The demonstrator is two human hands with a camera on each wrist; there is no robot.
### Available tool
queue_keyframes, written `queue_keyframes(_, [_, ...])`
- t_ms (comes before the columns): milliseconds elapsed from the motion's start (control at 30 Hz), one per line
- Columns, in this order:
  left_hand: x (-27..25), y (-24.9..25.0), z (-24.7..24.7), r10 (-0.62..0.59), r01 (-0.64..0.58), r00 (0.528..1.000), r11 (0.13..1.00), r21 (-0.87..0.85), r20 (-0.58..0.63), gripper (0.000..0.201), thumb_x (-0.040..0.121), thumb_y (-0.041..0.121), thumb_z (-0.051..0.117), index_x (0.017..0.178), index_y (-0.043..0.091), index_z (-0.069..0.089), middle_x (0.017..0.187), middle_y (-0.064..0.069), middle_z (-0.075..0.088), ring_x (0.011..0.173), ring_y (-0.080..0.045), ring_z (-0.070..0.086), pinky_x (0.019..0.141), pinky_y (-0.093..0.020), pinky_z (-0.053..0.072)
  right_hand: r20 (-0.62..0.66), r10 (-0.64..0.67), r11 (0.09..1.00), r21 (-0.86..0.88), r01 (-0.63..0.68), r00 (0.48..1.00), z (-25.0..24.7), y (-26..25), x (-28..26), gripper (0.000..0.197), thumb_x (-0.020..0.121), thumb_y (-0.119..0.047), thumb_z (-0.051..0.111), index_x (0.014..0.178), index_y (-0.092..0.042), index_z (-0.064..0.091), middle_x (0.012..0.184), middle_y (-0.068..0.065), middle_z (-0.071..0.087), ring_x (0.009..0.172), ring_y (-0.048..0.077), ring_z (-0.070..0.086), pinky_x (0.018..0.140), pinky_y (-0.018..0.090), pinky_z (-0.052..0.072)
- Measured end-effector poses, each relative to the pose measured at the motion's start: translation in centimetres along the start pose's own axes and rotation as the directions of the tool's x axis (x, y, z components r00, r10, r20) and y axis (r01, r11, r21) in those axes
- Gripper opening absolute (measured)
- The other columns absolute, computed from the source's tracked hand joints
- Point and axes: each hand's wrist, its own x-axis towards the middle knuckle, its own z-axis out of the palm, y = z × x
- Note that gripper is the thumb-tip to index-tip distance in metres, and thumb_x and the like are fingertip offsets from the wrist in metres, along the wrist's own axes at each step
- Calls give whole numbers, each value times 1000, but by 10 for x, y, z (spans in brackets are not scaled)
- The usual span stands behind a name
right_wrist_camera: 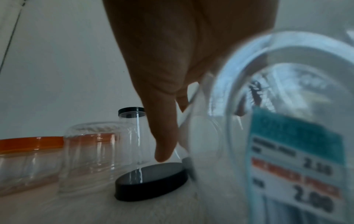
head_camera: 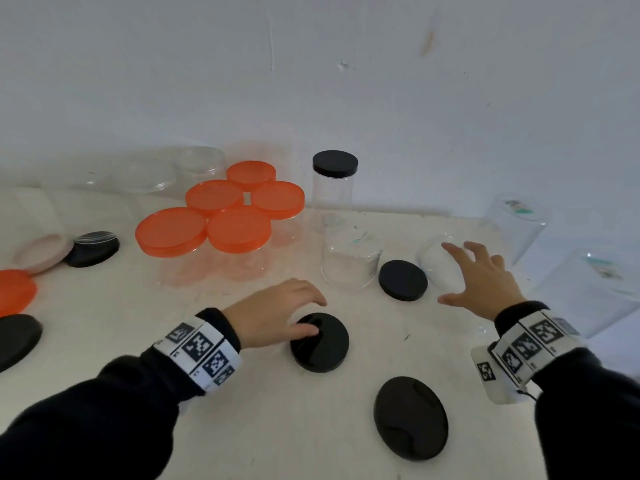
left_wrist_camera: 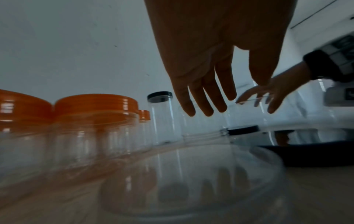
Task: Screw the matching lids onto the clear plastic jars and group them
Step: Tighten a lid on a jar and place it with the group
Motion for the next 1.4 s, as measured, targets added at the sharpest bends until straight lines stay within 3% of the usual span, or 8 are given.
queue_keyframes(300, [17, 26, 20, -42, -28, 963, 967, 253, 267, 97, 70, 44, 76, 147, 25, 19, 155, 3, 10, 140, -14, 12, 111, -23, 14, 3, -32, 994, 105, 32, 999, 2, 4, -4, 93, 78, -34, 69, 148, -25, 7, 135, 16, 34, 119, 33, 30, 94, 43, 37])
queue_keyframes(467, [24, 33, 28, -99, 9, 939, 964, 264, 329, 101, 68, 41, 79, 147, 25, 18, 154, 2, 12, 139, -15, 13, 113, -26, 17, -36, -94, 961, 259, 100, 995, -1, 5, -13, 92, 79, -24, 68, 147, -21, 6, 138, 16, 29, 121, 36, 30, 96, 45, 35])
queue_keyframes(667, [24, 38, 26, -128, 63, 939, 977, 206, 319, 87, 73, 35, 76, 144, 26, 26, 150, 4, 21, 135, -13, 19, 112, -28, 23, -232, -147, 844, 477, 244, 962, -3, 1, -27, 99, 70, -16, 76, 145, -18, 11, 136, 9, 26, 124, 31, 34, 97, 38, 37])
queue_keyframes(800, [21, 39, 28, -163, 133, 958, 982, 137, 237, 87, 74, 32, 76, 144, 25, 25, 148, 5, 24, 134, -11, 22, 111, -25, 23, -200, -147, 727, 643, 243, 969, -5, -7, -35, 103, 68, -20, 76, 147, -18, 9, 138, 5, 31, 128, 21, 33, 101, 35, 36])
queue_keyframes(967, [16, 39, 22, -209, 210, 975, 978, -7, 71, 89, 71, 34, 78, 143, 26, 27, 143, 7, 30, 128, -8, 25, 106, -19, 23, -115, -218, 586, 778, 224, 969, 1, -18, -39, 100, 61, -8, 81, 142, -20, 22, 126, -1, 42, 114, 15, 46, 77, 17, 40])
queue_keyframes(1133, [7, 41, 10, -236, 218, 966, 963, -161, -103, 91, 65, 39, 81, 140, 24, 33, 131, 12, 36, 120, -3, 32, 99, -15, 27, -135, -297, 456, 850, 264, 945, 6, -32, -45, 99, 52, -13, 89, 130, -23, 30, 124, -4, 45, 113, 12, 50, 87, 28, 48])
queue_keyframes(1300, [-4, 41, 2, -291, 209, 917, 933, -293, -271, 94, 51, 62, 66, 135, 28, 39, 127, 14, 41, 118, -1, 39, 91, -10, 33, -152, -404, 451, 825, 340, 902, 16, -44, -47, 107, 54, -19, 90, 134, -22, 19, 133, -4, 37, 123, 14, 42, 102, 31, 41])
queue_keyframes(1400, [-9, 40, -2, -322, 185, 888, 904, -385, -329, 88, 50, 62, 66, 129, 34, 40, 124, 21, 41, 113, 6, 42, 86, -2, 35, -159, -454, 454, 806, 381, 877, 21, -49, -44, 101, 58, -19, 88, 127, -28, 15, 129, -4, 34, 119, 10, 39, 98, 11, 35])
